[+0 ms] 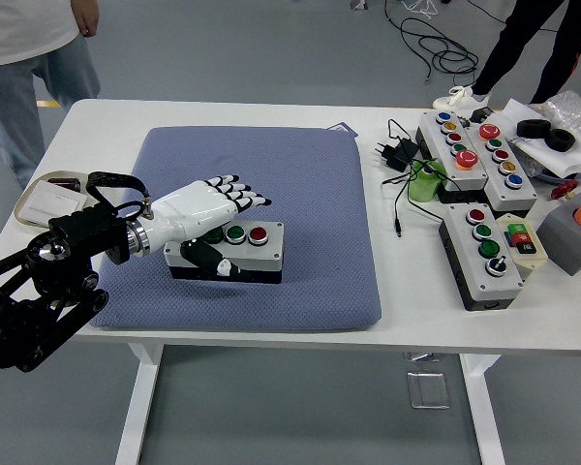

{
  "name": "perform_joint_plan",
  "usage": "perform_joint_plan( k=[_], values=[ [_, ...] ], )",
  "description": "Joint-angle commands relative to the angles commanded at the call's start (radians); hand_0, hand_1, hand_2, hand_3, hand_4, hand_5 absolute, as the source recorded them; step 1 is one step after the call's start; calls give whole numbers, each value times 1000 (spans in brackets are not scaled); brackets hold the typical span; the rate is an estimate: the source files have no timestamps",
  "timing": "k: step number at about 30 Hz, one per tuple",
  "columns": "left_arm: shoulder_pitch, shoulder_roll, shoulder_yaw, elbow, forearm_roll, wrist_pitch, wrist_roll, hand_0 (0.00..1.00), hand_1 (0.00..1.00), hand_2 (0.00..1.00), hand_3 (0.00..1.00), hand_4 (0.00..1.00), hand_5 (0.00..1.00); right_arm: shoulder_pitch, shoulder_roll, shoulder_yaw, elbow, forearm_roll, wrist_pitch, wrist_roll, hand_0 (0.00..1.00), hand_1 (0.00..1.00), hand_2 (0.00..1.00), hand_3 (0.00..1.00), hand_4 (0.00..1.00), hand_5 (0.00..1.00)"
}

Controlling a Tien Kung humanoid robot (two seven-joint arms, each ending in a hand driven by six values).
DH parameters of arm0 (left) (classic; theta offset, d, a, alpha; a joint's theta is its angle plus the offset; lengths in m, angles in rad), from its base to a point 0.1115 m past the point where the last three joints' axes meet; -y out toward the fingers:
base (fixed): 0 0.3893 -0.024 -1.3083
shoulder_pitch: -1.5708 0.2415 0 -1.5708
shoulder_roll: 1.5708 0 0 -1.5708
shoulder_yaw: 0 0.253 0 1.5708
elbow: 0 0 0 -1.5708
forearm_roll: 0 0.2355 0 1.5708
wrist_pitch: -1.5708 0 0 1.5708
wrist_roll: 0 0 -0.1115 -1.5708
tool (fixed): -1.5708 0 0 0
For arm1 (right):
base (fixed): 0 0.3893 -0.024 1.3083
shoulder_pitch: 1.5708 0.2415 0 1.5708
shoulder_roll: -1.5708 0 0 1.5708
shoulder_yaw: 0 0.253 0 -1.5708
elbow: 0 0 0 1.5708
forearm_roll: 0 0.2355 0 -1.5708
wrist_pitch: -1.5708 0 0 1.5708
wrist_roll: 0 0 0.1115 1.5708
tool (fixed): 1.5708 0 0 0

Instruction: Pick up the button,place it on the desk,press the button,press the button

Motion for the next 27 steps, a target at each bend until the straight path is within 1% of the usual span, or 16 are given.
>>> perform_joint_plan(
  k=[4,6,10,12,16,21,23,24,25,27],
  values=[
    [6,3,-13,-4,-17,5,-9,998,998,998,998,998,688,0,0,-3,0,6,-1,1,630,554,635,570,311,265],
    [9,4,-24,4,-38,-9,-14,998,998,998,998,998,680,0,1,0,0,2,-2,1,630,555,635,571,311,264],
    [10,7,-33,10,-52,-19,-14,998,998,998,998,998,680,2,1,4,0,-4,0,-1,630,555,635,571,311,264],
    [11,8,-37,9,-55,-17,-15,998,998,998,998,998,700,2,2,3,0,-4,0,-1,630,556,635,571,311,262],
    [7,9,-43,-1,-64,-16,-16,998,998,998,998,998,700,2,3,-1,0,4,-1,-1,630,556,635,571,311,262],
    [1,6,-49,3,-70,-10,-19,998,998,998,998,998,707,6,3,0,0,-2,1,-1,630,556,635,571,311,262],
    [6,11,-60,-9,-77,-1,-23,998,998,998,998,998,707,6,3,-1,0,-2,1,-1,630,556,635,571,311,262],
    [21,22,-83,-36,-90,10,-19,998,998,998,998,998,699,5,4,0,0,-4,1,0,629,556,635,571,311,261],
    [25,25,-90,-45,-93,13,-18,998,998,998,998,998,699,5,4,1,0,-5,1,0,629,556,635,571,311,261],
    [66,55,-143,-104,-97,-3,9,998,998,998,998,998,699,5,2,-2,0,8,-2,3,629,556,635,571,311,261]
  ],
)
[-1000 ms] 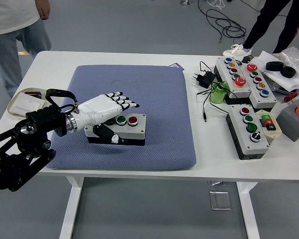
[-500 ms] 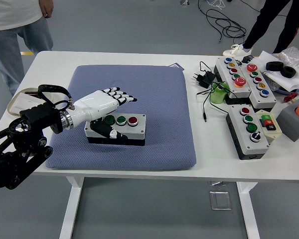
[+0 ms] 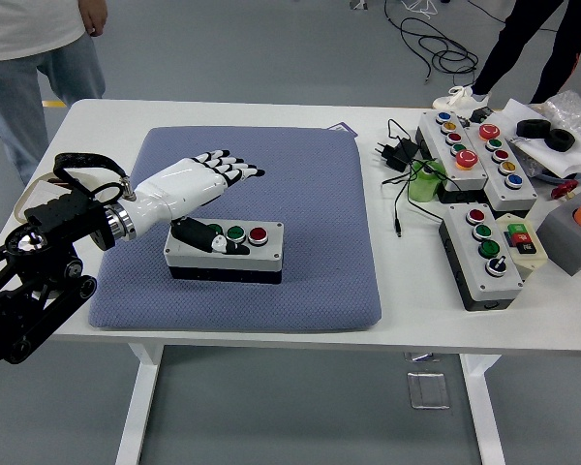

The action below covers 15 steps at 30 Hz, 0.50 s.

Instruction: Pick up the button,place it on the desk,press the button,press the button

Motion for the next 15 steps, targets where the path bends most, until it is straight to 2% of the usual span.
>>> perform_joint_plan(
  k=[2,3,7,8,9,11,12,14,15],
  values=[
    [29,16,-54,-80,36,-14,23,998,998,998,998,998,699,0,0,4,0,1,-1,0,629,556,635,571,311,261],
    [38,22,-72,-113,60,-17,37,622,665,774,998,959,800,0,-1,6,0,-2,-1,0,629,556,635,572,311,260],
    [60,44,-123,-233,150,-13,102,622,665,774,998,959,800,4,-2,10,0,-12,2,0,629,556,635,572,311,260],
    [67,56,-133,-263,125,18,130,622,665,774,998,959,800,4,-3,8,0,-11,2,0,629,556,635,572,311,260],
    [71,65,-138,-290,97,48,155,216,289,344,874,882,998,4,-3,7,0,-9,2,1,629,556,635,572,310,260],
    [75,72,-142,-321,76,83,178,216,289,344,874,882,998,4,-3,6,0,-7,2,1,629,556,635,572,310,260],
    [75,73,-142,-324,75,86,180,216,289,344,874,882,998,4,-3,6,0,-7,2,1,629,556,635,572,310,260],
    [81,76,-139,-368,125,73,209,216,289,344,874,882,998,5,-3,9,0,-13,4,0,629,556,635,572,310,260],
    [83,77,-137,-382,137,68,220,5,45,111,730,876,998,5,-3,10,0,-15,4,0,630,556,634,571,310,260]
  ],
)
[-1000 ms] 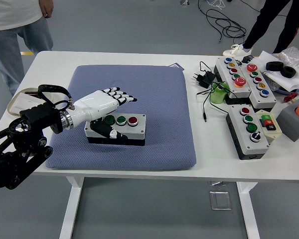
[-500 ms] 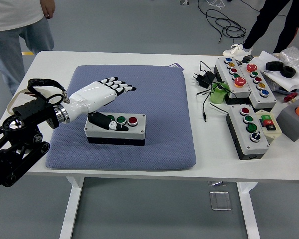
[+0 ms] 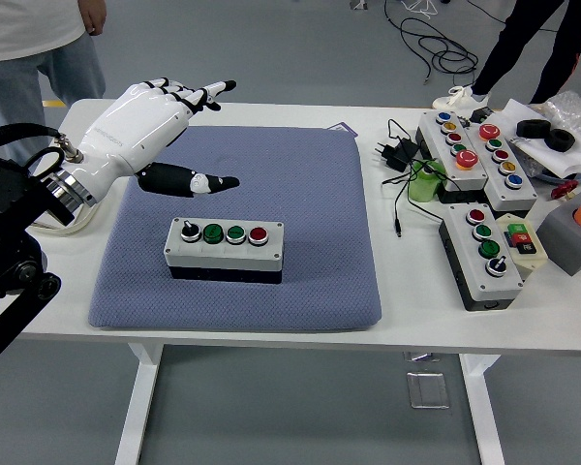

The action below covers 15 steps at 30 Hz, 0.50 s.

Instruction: Pick up the button,place it on the desk,press the button,press the button

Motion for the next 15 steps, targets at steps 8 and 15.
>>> perform_joint_plan(
  k=[8,15],
  values=[
    [10,-1,18,-41,-40,-125,50,7,27,78,721,867,998,-4,0,1,0,0,0,-1,629,556,633,571,310,260],
    [11,-1,26,-11,-186,-335,93,11,2,38,727,827,998,-5,1,0,0,2,0,-2,630,556,632,571,310,260]
  ],
)
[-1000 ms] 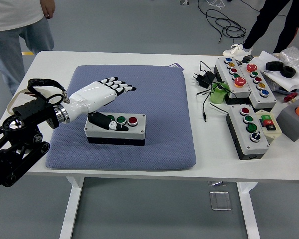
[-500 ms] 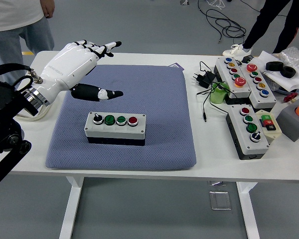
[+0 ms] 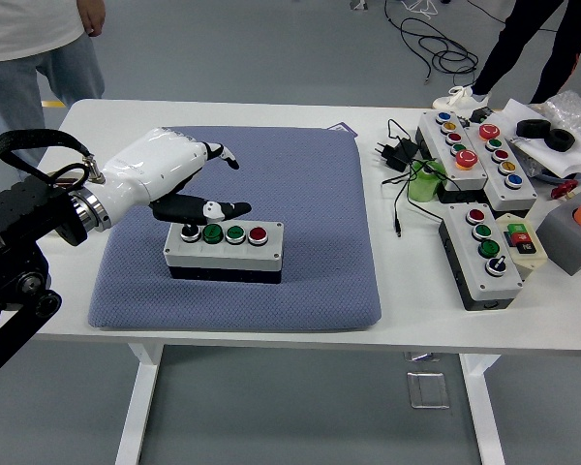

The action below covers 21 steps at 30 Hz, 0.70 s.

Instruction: Pick up the button,place it on the desk,press the button,press the button

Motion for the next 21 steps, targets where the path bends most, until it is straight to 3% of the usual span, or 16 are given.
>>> perform_joint_plan(
  k=[3,8,21],
  values=[
    [-2,0,10,8,-39,-49,21,13,2,37,732,803,998,0,0,3,0,-5,1,0,629,556,632,571,310,260],
    [-2,2,33,9,-55,-81,33,13,2,37,732,803,998,0,0,3,0,-4,0,0,629,556,632,571,310,260],
    [-12,-8,82,50,-71,-64,39,18,2,43,748,788,998,1,0,4,0,-7,1,0,629,556,632,570,311,261]
  ],
)
